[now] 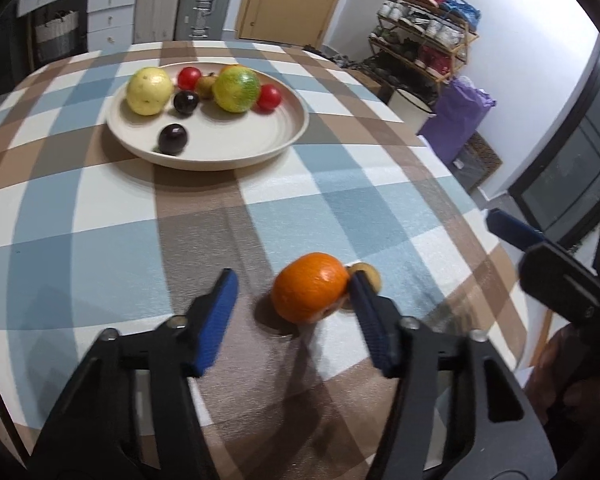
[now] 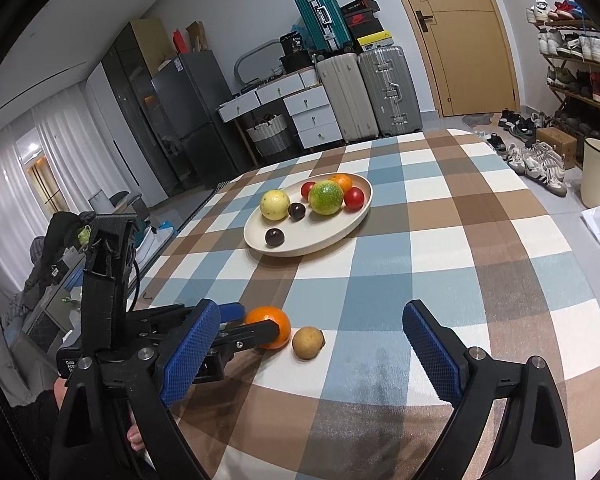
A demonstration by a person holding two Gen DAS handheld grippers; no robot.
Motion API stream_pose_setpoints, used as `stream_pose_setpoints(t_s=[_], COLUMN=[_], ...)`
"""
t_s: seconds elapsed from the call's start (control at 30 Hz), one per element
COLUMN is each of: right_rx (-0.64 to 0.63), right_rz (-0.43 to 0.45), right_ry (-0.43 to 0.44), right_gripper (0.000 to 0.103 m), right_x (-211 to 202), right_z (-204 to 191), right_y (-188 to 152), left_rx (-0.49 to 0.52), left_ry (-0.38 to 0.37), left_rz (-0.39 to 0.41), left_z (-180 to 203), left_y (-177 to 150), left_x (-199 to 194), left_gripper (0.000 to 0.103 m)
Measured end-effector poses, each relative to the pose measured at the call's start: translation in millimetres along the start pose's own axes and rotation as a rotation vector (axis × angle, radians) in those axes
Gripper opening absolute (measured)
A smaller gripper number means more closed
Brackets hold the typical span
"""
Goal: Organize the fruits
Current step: 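Move the open left tool around the orange on the cloth, then close the left tool on the orange and lift it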
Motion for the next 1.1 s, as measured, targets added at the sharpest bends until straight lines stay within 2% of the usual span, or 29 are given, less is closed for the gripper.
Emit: stream_pose_setpoints(t_s=[0.03, 0.13, 0.27, 0.37, 0.57, 1.1], right_rx=[0.001, 0.007, 0.015, 0.018, 0.016, -0.009], right_rz=[-0.002, -0.010, -0.023, -0.029, -0.045, -0.172], right_ry=[0.000, 0.001, 0.005, 0.009, 0.009, -0.022], right_gripper=[0.095, 0.095, 0.095, 0.094, 0.095, 0.094], right_x=[0, 3, 4, 5, 8, 46], right_z=[1, 2, 4, 5, 5, 3], right_y=[-1, -3, -7, -9, -12, -33], left_rx=[0.002, 0.024, -0.019, -0.019, -0.045, -0.058], left_ry=[-0.015, -0.023, -0.057, -0.032, -0.042, -0.007], left_rz=[0.001, -0.003, -0.013, -0.002, -0.012, 0.047], left_z=[2, 7, 1, -2, -6, -20], left_y=[0, 0, 1, 0, -3, -9], left_x=[0, 1, 0, -4, -16, -57], left_gripper=[0.036, 0.035, 0.034, 0.034, 0.034, 0.034])
Point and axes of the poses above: each gripper's, at about its wrist camera, not at the fingertips, and x roughly the way its jaws point, z to its right, y to its top, the point moved 7 cm from there along x, roughly the way its jaws point, and after that the axes turned 1 degree about -z, right-handed, at the moved point
